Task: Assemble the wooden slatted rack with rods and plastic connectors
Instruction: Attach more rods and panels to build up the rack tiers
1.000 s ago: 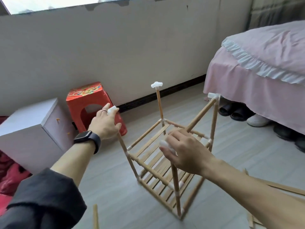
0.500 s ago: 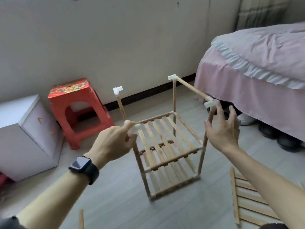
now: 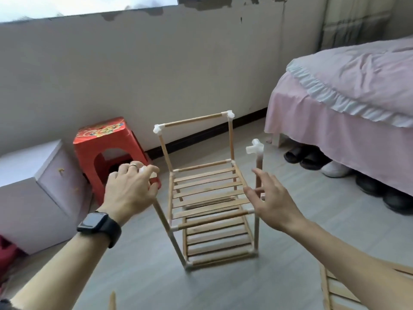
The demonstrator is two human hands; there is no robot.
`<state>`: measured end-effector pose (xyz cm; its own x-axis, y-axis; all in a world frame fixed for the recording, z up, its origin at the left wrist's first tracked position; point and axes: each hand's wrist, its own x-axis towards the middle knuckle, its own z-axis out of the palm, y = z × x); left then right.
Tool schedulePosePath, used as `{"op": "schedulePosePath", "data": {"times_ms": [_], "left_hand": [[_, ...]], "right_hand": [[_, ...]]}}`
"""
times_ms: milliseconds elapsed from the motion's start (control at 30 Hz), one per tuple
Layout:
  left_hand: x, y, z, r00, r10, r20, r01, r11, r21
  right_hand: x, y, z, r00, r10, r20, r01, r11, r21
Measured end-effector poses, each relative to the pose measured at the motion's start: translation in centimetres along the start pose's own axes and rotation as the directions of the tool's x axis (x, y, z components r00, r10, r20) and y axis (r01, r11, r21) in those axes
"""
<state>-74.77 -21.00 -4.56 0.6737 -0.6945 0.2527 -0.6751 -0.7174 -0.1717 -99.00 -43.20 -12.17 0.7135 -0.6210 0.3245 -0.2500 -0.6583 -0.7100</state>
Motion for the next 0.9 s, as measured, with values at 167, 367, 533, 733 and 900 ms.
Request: {"op": "schedulePosePath", "data": {"times_ms": [167, 367, 533, 733, 900], "left_hand": [[-1.1, -0.5, 2.7, 0.998, -0.044, 0.033, 0.054, 0.893, -0.446], [0.1, -0.3, 4.9, 0.984, -0.176, 0.042, 0.136, 0.568, -0.812], [0.0, 0.3, 6.2, 0.97, -0.233, -0.067, 0.055, 0.479, -0.876], [0.2, -0.6, 7.2, 0.974, -0.224, -0.029, 0.061, 0.384, -0.921], [-1.2, -0.9, 9.9, 0.97, -0.243, 0.032, 0.102, 0.28, -0.955]], "right_hand": [[5.8, 0.9, -0.3, 0.977, 0.117, -0.176, -0.11, 0.993, 0.049], [9.5, 1.2, 2.3, 0.982, 0.091, -0.168, -0.092, 0.996, -0.003], [9.4, 3.0, 2.0, 0.966, -0.024, -0.256, -0.005, 0.994, -0.11], [8.6, 2.3, 2.4, 0.972, -0.025, -0.234, -0.016, 0.985, -0.171], [4.4, 3.1, 4.9, 0.938, -0.249, -0.239, 0.073, 0.82, -0.568]]}}
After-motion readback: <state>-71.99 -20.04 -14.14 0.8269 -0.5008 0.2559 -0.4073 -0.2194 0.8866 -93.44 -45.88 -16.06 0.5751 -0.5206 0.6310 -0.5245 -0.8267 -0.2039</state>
